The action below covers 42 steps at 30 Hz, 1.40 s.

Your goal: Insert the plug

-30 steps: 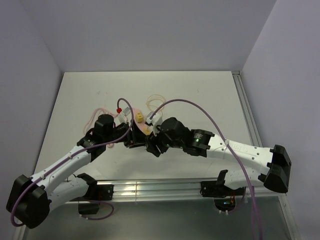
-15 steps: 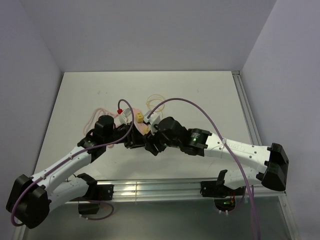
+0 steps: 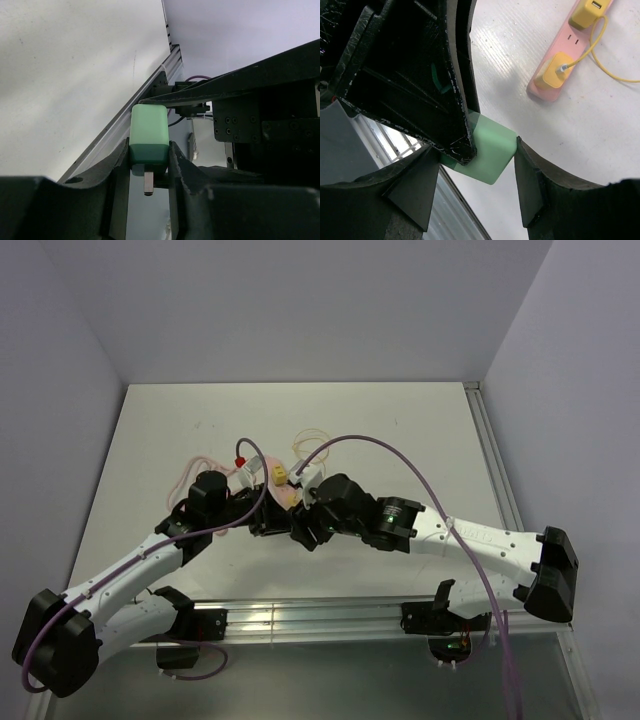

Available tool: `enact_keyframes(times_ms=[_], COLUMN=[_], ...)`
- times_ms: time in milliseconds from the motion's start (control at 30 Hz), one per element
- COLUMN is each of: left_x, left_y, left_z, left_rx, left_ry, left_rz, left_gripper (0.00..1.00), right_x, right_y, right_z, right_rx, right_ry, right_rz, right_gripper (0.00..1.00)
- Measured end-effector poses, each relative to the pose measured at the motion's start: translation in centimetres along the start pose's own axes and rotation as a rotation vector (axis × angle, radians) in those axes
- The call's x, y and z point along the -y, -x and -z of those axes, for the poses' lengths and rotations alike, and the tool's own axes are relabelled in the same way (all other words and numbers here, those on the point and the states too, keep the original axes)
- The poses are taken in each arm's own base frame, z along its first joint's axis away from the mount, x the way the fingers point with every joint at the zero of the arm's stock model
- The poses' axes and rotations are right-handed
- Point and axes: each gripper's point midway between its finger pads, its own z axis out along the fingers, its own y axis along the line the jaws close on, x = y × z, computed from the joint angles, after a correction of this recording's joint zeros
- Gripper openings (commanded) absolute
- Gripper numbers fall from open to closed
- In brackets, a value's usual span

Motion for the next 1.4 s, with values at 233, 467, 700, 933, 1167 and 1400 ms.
enact_keyframes(times_ms=[233,467,700,933,1167,1400], left_x=[0.0,-1.1,-0.3,4.3,7.6,6.7], left_y=[0.1,0.5,0.9,1.1,3.6,6.9], left_z=[0.0,0.2,0.4,3.1,6.5,8.2], left_rx=[0.001,0.02,0.025,0.106,0.313,0.469], left_ry=[0.005,0.056,0.017,-0.097,-0.062,0.11], left_rz=[-0.025,-0.041,-0.095,-0.331,-0.57,-0.655], left_gripper=[0.0,0.0,0.0,0.01,0.0,0.0], right_x=[-0.4,-1.4,-0.9,1.0,1.2,0.7], right_y=[-0.2,1.1,0.6,1.6,4.5,9.4], right_z=[1.9,5.5,5.7,6.0,5.3,5.4], right_rx=[0.036,0.126,0.113,0.155,0.144,0.174], right_ry=[0.031,0.099,0.143,0.241,0.288,0.315], right_rz=[-0.039,-0.084,-0.178,-0.41,-0.727,-0.873], right_gripper=[0.7,0.7,0.6,0.52,0.72,0.8])
